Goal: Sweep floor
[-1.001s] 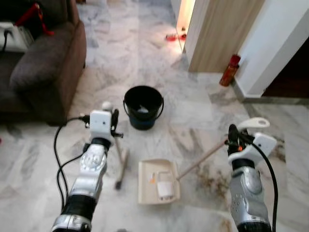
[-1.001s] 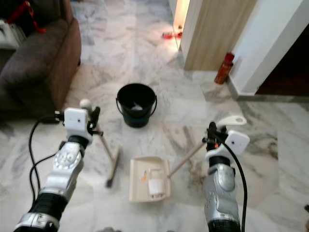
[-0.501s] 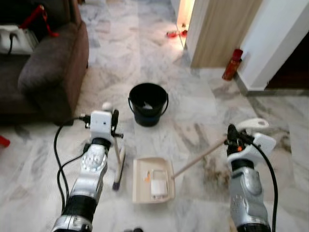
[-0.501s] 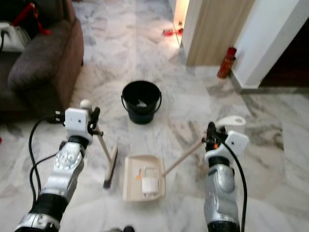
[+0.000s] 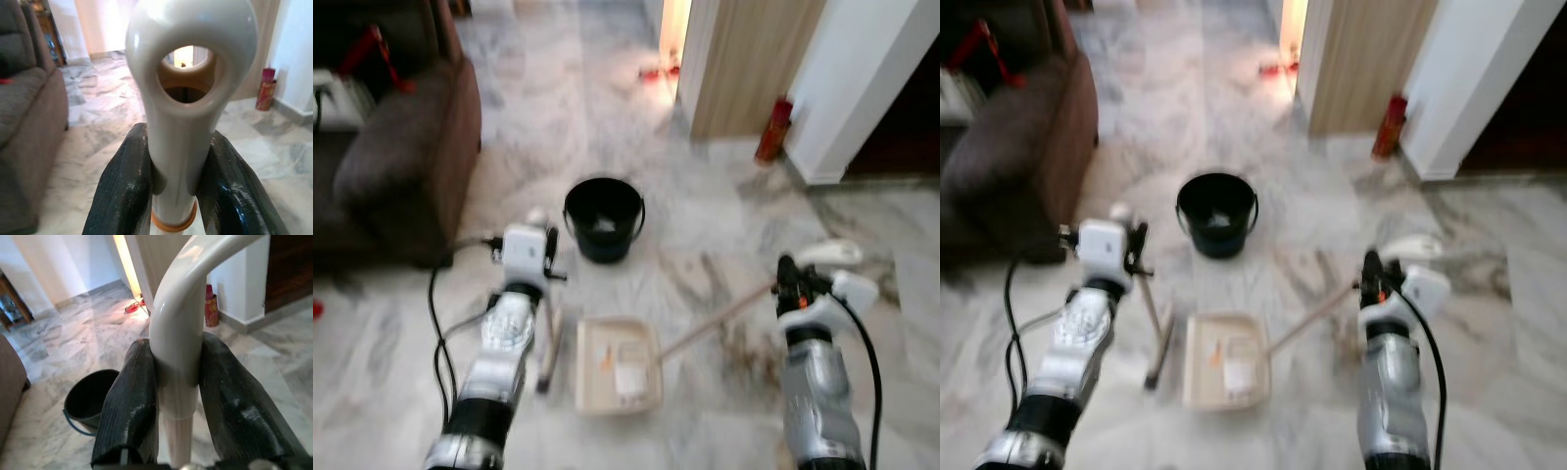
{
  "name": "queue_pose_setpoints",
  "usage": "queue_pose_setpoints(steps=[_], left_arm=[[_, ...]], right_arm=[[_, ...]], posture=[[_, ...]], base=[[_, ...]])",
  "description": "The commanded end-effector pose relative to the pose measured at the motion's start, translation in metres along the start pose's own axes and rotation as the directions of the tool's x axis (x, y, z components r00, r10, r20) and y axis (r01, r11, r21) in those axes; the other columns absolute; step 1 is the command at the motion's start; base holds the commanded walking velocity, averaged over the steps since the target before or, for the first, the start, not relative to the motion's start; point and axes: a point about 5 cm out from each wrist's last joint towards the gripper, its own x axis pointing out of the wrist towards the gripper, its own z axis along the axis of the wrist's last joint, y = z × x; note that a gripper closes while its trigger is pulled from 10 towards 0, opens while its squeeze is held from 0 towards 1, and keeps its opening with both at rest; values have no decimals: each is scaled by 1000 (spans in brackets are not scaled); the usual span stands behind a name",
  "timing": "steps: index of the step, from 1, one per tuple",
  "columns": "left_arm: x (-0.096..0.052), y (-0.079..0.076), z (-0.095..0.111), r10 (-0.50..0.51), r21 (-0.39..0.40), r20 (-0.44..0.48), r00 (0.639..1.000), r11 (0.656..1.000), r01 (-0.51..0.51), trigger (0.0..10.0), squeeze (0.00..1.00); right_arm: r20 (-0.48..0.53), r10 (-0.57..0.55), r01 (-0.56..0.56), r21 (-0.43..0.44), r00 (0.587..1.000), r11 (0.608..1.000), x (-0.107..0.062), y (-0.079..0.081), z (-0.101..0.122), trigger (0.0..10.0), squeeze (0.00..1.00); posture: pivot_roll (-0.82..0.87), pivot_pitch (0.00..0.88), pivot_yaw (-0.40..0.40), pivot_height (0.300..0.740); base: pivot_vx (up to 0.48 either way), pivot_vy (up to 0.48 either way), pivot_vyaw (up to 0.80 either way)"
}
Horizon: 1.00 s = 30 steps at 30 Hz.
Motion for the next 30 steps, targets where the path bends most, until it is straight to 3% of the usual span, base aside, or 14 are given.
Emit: queue_pose_setpoints(steps=[1, 24, 30], left_arm=[[2, 13, 10, 31, 28, 50, 998, 999, -33, 10000, 0], [3, 16, 12, 50, 36, 59, 997, 998, -52, 10000, 0], [3, 14, 14, 34, 41, 69, 997, 998, -37, 10000, 0]], right_arm=[[50, 33, -34, 16, 998, 999, 4, 11, 9, 10000, 0], [62, 67, -68, 20, 996, 997, 7, 17, 15, 10000, 0], [151, 76, -85, 53, 986, 995, 13, 24, 41, 10000, 0]], posture=[[54, 86, -49, 740], [70, 107, -54, 740], [69, 112, -54, 740]], base=[[337, 0, 0], [342, 0, 0], [276, 0, 0]])
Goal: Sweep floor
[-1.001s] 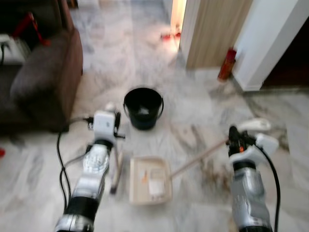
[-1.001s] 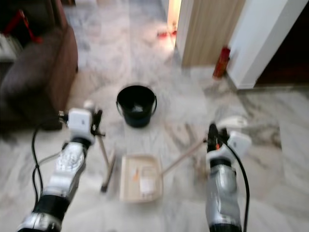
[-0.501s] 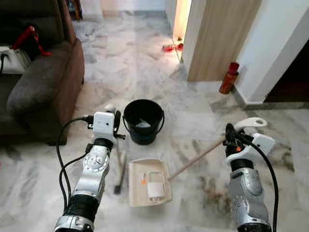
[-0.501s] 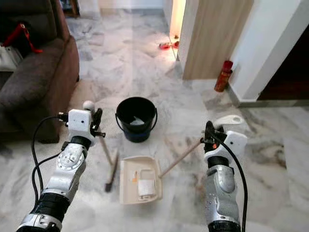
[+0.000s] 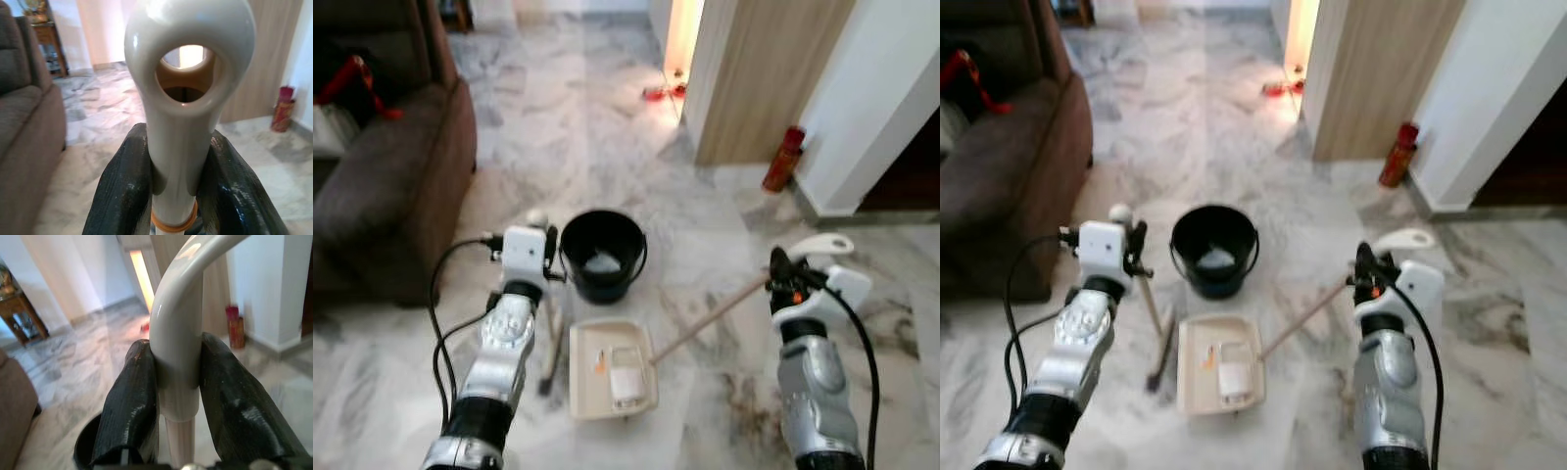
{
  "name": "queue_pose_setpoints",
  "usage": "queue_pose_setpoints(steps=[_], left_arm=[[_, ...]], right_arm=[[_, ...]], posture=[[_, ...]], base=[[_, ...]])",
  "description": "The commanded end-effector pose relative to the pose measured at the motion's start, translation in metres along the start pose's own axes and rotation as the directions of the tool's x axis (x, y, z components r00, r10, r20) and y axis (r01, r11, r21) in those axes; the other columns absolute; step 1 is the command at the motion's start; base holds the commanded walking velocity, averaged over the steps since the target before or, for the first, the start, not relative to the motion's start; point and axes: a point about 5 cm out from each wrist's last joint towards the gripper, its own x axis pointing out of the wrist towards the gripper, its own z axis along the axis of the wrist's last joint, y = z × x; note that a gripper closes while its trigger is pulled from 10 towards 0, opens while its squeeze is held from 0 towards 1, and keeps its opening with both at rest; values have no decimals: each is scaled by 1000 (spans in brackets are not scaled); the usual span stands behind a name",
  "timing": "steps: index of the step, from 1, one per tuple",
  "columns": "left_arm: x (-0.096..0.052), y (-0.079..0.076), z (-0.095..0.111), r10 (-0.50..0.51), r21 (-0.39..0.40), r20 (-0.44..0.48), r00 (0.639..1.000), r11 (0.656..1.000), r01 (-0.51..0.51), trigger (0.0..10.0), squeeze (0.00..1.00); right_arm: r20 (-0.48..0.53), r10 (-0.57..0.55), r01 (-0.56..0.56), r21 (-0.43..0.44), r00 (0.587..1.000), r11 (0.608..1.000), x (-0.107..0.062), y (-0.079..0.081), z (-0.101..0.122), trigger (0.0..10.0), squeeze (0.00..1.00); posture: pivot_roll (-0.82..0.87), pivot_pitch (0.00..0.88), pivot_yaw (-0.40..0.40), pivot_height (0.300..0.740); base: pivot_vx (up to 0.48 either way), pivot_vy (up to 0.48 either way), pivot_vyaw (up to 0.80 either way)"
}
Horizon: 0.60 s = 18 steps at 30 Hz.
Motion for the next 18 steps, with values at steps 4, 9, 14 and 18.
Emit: queue_pose_setpoints(steps=[4, 9, 14, 18], left_arm=[[3, 5, 12, 7, 13, 67, 998, 1000, -8, 10000, 0], [3, 3, 12, 7, 10, 67, 998, 1000, -8, 10000, 0], [3, 5, 11, 14, 10, 63, 998, 1000, -15, 10000, 0], [2, 6, 11, 17, 10, 60, 998, 1000, -17, 10000, 0]], right_arm=[[164, 57, -60, 18, 985, 998, 15, 17, 43, 10000, 0], [212, 61, -70, 35, 975, 997, 19, 19, 60, 10000, 0], [259, 57, -70, 41, 964, 997, 21, 18, 77, 10000, 0], [284, 71, -87, 45, 956, 995, 23, 21, 89, 10000, 0]], posture=[[67, 111, -56, 740], [66, 108, -60, 740], [67, 104, -62, 740], [65, 101, -62, 740]], base=[[0, 0, 0], [0, 0, 0], [0, 0, 0], [0, 0, 0]])
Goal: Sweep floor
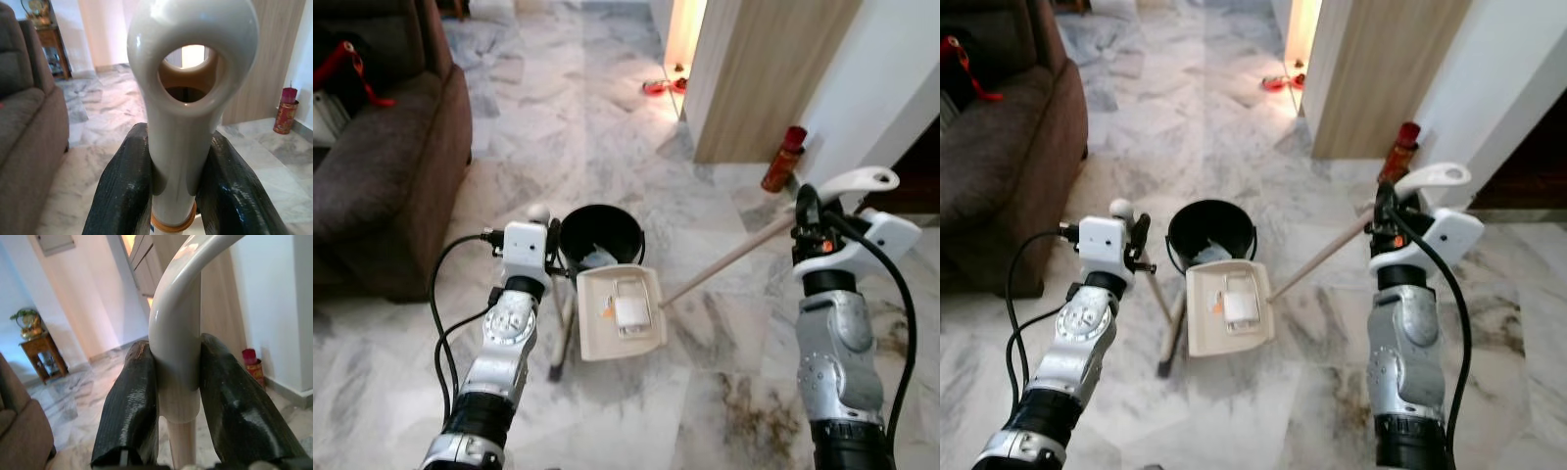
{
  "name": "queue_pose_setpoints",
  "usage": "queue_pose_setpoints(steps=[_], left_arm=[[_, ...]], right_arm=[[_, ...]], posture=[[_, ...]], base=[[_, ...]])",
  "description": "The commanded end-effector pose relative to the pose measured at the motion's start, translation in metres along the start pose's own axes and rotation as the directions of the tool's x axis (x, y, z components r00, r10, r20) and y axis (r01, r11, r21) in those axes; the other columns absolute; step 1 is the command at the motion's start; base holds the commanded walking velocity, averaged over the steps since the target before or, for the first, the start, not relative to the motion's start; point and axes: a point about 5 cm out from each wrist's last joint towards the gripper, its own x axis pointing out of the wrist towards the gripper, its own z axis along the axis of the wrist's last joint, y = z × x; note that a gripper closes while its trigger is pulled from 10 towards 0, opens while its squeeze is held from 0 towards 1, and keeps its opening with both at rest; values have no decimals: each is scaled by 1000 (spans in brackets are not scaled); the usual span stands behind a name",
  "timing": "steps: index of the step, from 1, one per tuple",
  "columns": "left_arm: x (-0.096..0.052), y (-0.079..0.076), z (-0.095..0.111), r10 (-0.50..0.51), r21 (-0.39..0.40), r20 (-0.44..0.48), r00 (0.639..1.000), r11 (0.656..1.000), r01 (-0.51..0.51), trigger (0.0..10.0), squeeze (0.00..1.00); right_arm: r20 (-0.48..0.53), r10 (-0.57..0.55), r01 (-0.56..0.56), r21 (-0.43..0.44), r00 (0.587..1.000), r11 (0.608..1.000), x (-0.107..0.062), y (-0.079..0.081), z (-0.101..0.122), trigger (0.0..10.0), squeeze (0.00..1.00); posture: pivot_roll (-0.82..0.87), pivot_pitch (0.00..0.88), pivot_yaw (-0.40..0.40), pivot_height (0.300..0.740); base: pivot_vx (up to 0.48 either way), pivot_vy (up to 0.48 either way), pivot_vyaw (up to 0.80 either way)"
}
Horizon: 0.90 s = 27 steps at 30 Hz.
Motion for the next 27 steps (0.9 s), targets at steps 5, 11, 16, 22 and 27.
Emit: queue_pose_setpoints(steps=[5, 11, 16, 22, 27], left_arm=[[2, -2, 8, 0, -7, 47, 999, 1000, 1, 10000, 0], [1, -3, 7, -5, -9, 43, 999, 1000, 6, 10000, 0], [0, -5, 6, -9, -8, 38, 999, 1000, 9, 10000, 0], [0, 5, 4, 59, 14, 20, 998, 998, -59, 10000, 0], [-1, 12, 4, 98, 27, 20, 995, 995, -99, 10000, 0]], right_arm=[[114, 36, -38, 11, 993, 999, 7, 7, 30, 10000, 0], [138, 30, -34, 26, 990, 999, 9, 10, 39, 10000, 0], [145, 55, -61, 38, 988, 997, 11, 19, 41, 10000, 0], [152, 78, -84, 35, 985, 996, 13, 26, 42, 10000, 0], [148, 82, -88, 31, 986, 996, 14, 27, 42, 10000, 0]], posture=[[65, 94, -60, 740], [62, 75, -57, 740], [69, 63, -58, 740], [75, 60, -59, 740], [77, 67, -59, 740]], base=[[0, 0, 0], [0, 0, 0], [0, 0, 0], [272, 0, 0], [290, 0, 0]])
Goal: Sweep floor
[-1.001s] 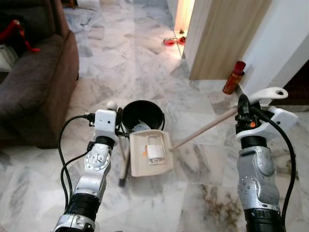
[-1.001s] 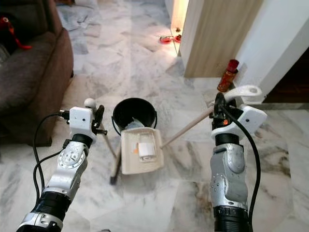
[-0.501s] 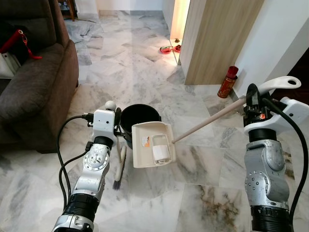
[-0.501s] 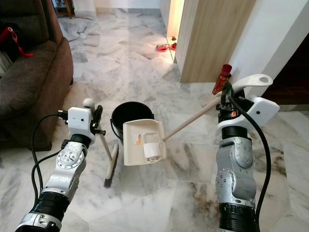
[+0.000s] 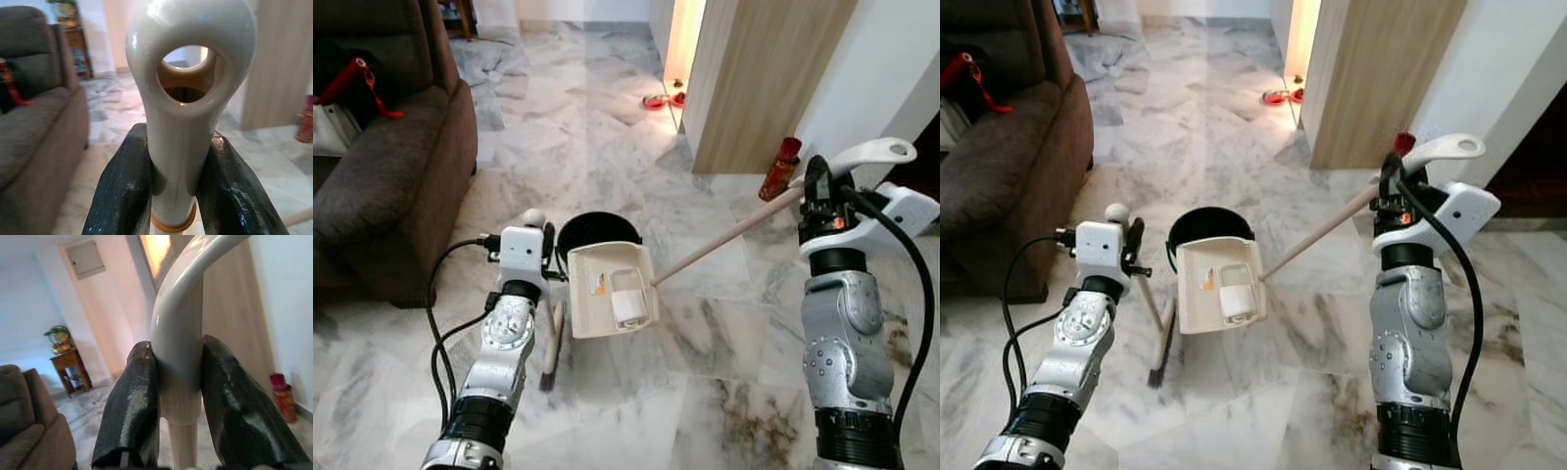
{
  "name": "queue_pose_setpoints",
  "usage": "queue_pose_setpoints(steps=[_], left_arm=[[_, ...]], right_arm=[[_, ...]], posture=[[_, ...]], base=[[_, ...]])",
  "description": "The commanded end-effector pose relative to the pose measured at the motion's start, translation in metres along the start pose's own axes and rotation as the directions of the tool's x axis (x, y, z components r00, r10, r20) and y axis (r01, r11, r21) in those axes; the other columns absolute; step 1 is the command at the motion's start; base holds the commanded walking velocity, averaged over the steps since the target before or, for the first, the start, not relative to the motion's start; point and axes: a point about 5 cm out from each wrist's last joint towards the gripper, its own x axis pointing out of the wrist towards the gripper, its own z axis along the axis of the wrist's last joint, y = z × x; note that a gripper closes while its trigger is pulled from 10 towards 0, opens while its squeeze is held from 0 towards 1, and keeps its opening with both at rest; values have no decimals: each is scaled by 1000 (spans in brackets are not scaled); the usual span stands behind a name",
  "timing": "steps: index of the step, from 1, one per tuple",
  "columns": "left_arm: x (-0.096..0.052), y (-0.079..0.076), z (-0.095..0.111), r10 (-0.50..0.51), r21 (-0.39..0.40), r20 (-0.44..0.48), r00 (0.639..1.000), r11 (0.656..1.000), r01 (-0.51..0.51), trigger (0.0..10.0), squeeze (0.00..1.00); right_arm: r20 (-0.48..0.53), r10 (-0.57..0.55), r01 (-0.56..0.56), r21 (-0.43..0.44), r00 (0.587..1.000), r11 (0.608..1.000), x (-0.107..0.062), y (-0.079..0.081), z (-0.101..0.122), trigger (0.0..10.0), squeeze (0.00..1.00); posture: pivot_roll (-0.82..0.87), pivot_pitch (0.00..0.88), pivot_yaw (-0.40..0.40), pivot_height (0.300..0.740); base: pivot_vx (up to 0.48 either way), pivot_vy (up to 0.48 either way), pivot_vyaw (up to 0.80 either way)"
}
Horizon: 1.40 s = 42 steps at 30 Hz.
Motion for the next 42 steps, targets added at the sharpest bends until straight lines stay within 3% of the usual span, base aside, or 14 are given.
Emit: queue_pose_setpoints(steps=[1, 42], left_arm=[[4, 6, 9, 29, 22, 45, 999, 999, -30, 10000, 0], [6, 12, 14, 76, 28, 57, 995, 997, -77, 10000, 0]], right_arm=[[90, 32, -33, 18, 995, 999, 5, 9, 21, 10000, 0], [96, 19, -26, 78, 995, 997, 7, 11, 26, 10000, 0]], posture=[[78, 69, -59, 740], [81, 104, -66, 740]], base=[[292, 0, 0], [296, 0, 0]])
